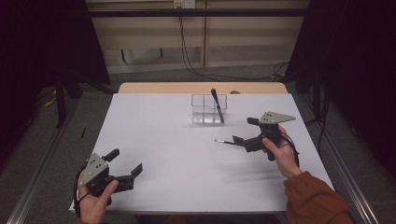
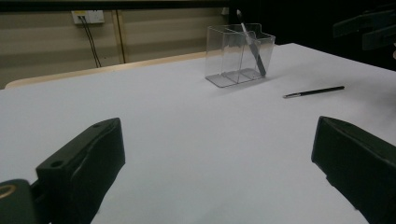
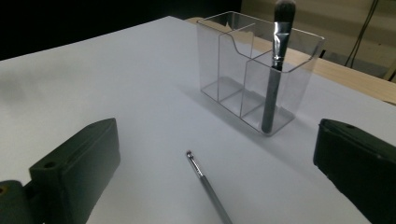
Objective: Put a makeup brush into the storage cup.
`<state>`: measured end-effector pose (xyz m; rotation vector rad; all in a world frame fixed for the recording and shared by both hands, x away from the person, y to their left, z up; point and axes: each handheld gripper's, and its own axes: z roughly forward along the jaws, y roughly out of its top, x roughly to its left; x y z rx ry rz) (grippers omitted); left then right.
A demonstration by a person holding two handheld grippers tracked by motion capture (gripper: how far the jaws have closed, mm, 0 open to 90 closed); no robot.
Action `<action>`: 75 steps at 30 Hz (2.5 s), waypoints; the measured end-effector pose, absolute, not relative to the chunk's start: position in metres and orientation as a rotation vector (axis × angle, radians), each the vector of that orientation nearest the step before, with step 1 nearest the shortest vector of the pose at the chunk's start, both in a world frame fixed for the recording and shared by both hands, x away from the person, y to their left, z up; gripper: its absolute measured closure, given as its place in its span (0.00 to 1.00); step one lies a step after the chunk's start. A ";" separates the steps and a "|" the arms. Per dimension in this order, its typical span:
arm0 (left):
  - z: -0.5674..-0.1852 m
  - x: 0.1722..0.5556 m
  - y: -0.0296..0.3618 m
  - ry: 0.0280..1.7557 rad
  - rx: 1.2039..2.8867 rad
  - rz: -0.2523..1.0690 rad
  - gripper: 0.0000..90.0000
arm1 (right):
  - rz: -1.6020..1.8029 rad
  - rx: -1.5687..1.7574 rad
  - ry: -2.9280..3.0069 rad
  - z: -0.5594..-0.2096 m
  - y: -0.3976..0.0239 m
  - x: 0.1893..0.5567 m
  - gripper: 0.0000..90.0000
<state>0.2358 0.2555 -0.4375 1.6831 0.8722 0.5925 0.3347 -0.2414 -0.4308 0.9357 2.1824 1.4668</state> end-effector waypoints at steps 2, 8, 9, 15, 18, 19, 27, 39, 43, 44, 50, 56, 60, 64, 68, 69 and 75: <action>-0.437 0.236 0.256 0.866 1.689 0.602 0.03 | 1.461 0.931 2.192 -0.429 -0.238 0.338 0.00; -0.437 0.234 0.257 0.874 1.687 0.609 0.04 | 1.394 0.907 2.263 -0.431 -0.229 0.349 0.00; -0.437 0.234 0.257 0.871 1.690 0.607 0.04 | 1.386 0.906 2.269 -0.430 -0.229 0.351 0.00; -0.437 0.232 0.259 0.878 1.692 0.613 0.04 | 1.326 0.892 2.329 -0.424 -0.226 0.362 0.01; -0.437 0.231 0.259 0.882 1.691 0.613 0.04 | 1.295 0.896 2.361 -0.422 -0.225 0.368 0.02; -0.437 0.232 0.260 0.885 1.687 0.614 0.03 | 1.286 0.897 2.373 -0.421 -0.225 0.369 0.03; -0.438 0.233 0.258 0.883 1.693 0.602 0.03 | 1.137 0.878 2.558 -0.422 -0.216 0.381 0.05; -0.438 0.235 0.256 0.869 1.699 0.594 0.03 | 0.892 0.824 2.747 -0.427 -0.203 0.392 0.04; -0.438 0.236 0.256 0.861 1.706 0.593 0.03 | 0.839 0.833 2.786 -0.427 -0.198 0.395 0.04; -0.438 0.236 0.256 0.862 1.708 0.594 0.03 | 0.812 0.818 2.795 -0.428 -0.197 0.397 0.05; -0.437 0.236 0.256 0.857 1.707 0.591 0.03 | 0.735 0.805 2.863 -0.429 -0.194 0.403 0.22; -0.438 0.236 0.255 0.858 1.713 0.593 0.03 | 0.688 0.790 2.932 -0.431 -0.193 0.410 0.37; -0.438 0.236 0.255 0.856 1.715 0.591 0.03 | 0.618 0.781 2.968 -0.435 -0.193 0.413 0.46; -0.438 0.237 0.255 0.857 1.715 0.595 0.03 | 0.539 0.755 3.008 -0.438 -0.190 0.416 0.54; -0.438 0.237 0.255 0.859 1.717 0.592 0.03 | 0.500 0.747 3.020 -0.442 -0.188 0.418 0.59; -0.438 0.237 0.255 0.855 1.721 0.591 0.03 | 0.484 0.758 3.029 -0.443 -0.188 0.418 0.59; -0.438 0.237 0.254 0.850 1.726 0.589 0.03 | 0.397 0.739 3.060 -0.450 -0.184 0.423 0.62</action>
